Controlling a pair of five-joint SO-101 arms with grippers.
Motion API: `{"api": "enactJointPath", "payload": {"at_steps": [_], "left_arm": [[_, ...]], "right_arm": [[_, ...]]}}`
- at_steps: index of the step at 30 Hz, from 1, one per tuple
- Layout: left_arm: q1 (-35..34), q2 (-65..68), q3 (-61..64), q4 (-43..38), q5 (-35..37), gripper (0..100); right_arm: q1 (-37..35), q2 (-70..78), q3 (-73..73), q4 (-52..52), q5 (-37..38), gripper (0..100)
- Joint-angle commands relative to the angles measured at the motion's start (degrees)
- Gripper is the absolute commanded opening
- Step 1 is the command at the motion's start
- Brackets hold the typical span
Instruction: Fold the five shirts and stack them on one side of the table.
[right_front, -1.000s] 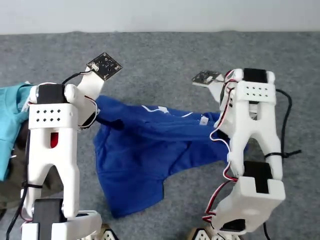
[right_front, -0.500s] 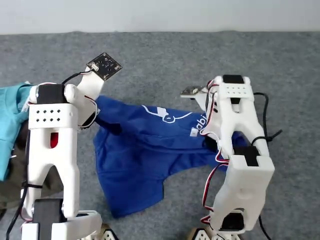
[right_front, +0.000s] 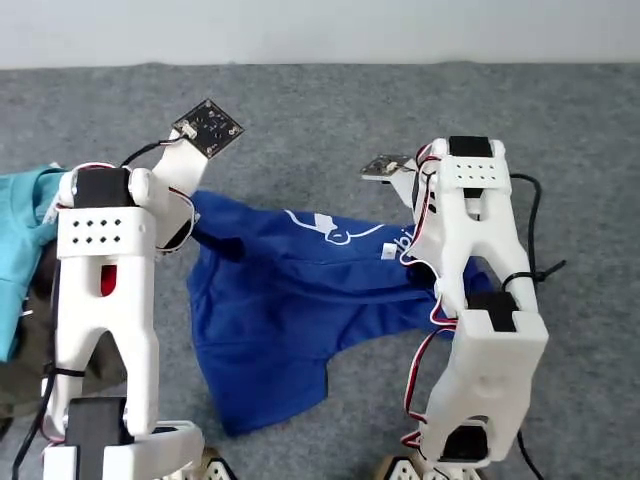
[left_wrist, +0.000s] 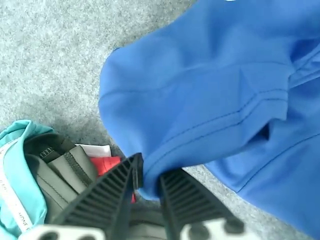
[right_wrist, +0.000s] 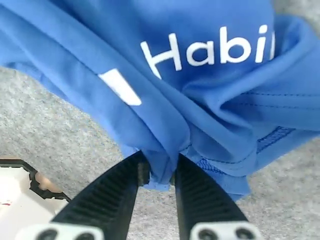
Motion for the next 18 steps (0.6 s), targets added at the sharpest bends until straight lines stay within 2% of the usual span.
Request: {"api": "enactJointPath", "payload": {"at_steps": [1, 5, 11, 18], "left_arm": [[0.53, -2.02, -2.07, -1.05, 0.18, 1], [0.53, -2.02, -1.98, -1.85, 0.18, 1], [0.53, -2.11, -1.98, -1.85, 0.18, 1], [0.53, -4.57, -6.46, -1.05, 0.62, 1]], "right_arm": [[-0.04, -0.84, -2.11, 2.42, 0.09, 8.0], [-1.27, -0.4, -2.11, 2.24, 1.05, 1.3], [-1.71, -0.22, -2.37, 2.24, 1.85, 0.9], [-0.31, -13.67, -2.64, 2.24, 4.57, 0.9]]}}
